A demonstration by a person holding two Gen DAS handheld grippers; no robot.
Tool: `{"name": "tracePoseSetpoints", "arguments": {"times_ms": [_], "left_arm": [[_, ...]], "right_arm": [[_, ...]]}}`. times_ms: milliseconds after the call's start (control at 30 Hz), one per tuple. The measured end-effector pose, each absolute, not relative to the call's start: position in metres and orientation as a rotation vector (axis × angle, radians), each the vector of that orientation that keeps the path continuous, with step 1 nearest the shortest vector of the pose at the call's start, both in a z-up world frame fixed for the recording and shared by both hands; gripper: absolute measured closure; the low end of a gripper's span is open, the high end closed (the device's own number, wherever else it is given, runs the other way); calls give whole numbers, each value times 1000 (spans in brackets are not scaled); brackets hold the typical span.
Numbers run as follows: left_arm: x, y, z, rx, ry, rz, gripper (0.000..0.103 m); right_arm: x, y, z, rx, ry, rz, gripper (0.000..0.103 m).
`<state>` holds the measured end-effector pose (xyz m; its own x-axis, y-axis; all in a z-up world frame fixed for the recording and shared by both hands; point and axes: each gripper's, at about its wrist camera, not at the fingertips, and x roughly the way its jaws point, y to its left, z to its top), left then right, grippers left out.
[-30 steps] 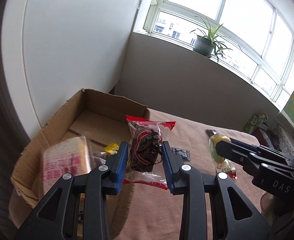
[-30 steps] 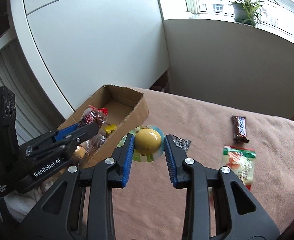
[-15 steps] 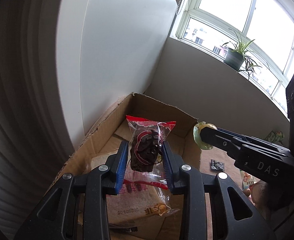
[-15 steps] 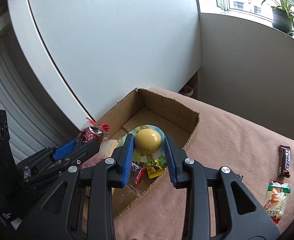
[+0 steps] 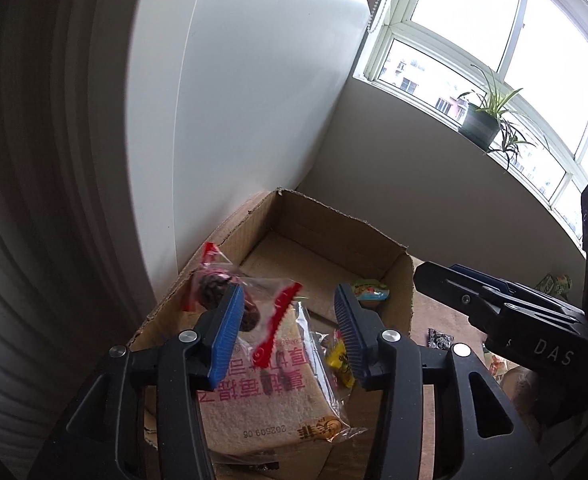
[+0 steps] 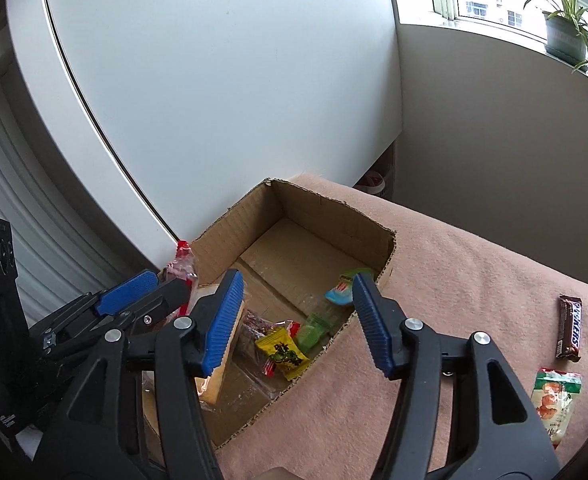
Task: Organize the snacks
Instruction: 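Withdraw both open tools from the box toward the brown candy and snack bag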
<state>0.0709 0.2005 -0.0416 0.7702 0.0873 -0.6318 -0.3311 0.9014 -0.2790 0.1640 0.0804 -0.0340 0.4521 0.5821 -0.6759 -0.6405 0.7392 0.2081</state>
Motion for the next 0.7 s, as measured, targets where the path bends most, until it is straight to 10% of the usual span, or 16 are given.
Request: {"name": "tracePoseSetpoints", "arguments": {"times_ms": [700], "left_arm": [[85, 113, -43, -343, 674, 62, 57]], "right_arm": [[168, -88, -43, 73, 824, 557, 43]]}}
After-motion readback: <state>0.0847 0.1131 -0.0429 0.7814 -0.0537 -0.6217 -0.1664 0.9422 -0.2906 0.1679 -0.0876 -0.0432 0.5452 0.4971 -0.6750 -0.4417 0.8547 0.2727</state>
